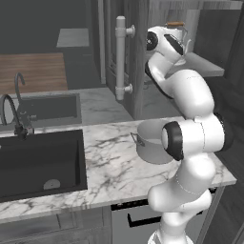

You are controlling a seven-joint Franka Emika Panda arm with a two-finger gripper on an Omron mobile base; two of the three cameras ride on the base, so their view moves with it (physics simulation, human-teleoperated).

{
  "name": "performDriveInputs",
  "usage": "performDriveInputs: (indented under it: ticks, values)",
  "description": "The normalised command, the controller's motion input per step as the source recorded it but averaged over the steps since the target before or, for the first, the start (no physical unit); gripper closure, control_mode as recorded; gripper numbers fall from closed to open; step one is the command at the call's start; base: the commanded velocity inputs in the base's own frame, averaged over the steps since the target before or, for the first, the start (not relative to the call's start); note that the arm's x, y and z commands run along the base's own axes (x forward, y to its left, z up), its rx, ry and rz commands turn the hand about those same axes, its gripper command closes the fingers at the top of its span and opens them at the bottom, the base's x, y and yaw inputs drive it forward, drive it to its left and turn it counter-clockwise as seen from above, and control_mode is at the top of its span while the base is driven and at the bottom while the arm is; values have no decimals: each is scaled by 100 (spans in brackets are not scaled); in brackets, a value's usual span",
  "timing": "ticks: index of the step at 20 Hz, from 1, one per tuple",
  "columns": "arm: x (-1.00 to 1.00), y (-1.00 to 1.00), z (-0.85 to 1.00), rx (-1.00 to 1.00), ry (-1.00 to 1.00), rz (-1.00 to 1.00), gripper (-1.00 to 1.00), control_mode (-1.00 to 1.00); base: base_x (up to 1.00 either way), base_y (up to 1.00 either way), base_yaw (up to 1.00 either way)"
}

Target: Pick the kettle from the cabinet and place it on a stove burner. Then pick the pot from the counter and place it on another stove burner. Finally, turn both burners on.

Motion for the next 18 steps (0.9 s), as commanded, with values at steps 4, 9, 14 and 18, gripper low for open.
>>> performDriveInputs:
  ticks: [4,9,14,18]
  values:
    - [14,3,0,0,0,-3,-100,-100,0,0,0]
    - [18,1,0,0,0,-2,-100,-100,0,0,0]
    - [16,0,0,0,0,-2,-100,-100,0,0,0]
    - [3,0,0,0,0,0,-100,-100,0,0,0]
